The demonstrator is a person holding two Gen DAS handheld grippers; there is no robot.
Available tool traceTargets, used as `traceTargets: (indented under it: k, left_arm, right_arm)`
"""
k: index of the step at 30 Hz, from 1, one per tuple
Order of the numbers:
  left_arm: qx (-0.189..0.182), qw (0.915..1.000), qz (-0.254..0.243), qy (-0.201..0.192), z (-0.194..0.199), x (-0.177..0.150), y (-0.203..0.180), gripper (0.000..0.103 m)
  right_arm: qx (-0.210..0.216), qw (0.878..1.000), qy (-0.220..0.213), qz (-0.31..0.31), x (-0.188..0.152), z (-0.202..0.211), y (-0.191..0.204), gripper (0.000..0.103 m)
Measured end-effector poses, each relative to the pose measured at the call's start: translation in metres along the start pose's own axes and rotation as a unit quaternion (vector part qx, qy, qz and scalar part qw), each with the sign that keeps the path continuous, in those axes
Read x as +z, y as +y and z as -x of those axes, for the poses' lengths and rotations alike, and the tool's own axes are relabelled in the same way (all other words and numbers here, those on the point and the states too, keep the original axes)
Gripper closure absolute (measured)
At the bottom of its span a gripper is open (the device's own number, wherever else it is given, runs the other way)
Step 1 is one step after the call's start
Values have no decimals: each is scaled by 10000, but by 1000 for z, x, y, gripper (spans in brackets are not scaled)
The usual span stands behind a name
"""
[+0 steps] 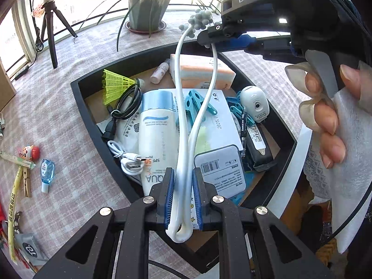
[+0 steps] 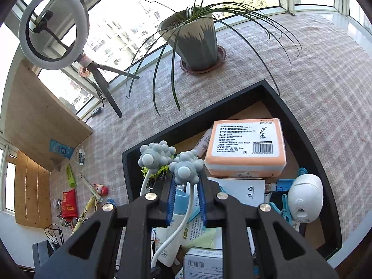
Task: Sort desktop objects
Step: 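Carry the massage stick into the black tray and open the left gripper, then reach the left gripper back to the yellow straw packet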
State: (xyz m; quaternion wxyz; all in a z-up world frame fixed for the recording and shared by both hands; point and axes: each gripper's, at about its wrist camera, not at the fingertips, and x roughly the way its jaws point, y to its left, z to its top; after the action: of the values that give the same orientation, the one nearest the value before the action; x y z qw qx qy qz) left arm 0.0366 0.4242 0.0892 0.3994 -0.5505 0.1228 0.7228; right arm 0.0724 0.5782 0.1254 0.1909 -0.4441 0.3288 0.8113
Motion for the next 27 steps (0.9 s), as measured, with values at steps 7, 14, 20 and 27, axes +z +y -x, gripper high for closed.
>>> traceTargets:
  k: [7, 14, 20, 27]
  left_arm:
    - [257, 9990, -356, -69, -3, 4, -23, 49]
    - [545, 9984, -22, -179, 17, -1, 18, 49]
    - [934, 9945, 454, -164, 35, -18, 80, 50]
    - [1342, 9863, 959, 0, 57, -40, 159, 50]
  right_arm:
    - [-351, 9992, 101, -141, -1, 14, -36, 60]
    - [-268, 9993, -56, -256, -11, 26, -34, 46]
    - [-51, 9999, 75, 112, -18, 12, 9, 46]
    - [539, 9949, 512, 688, -20, -21, 81, 46]
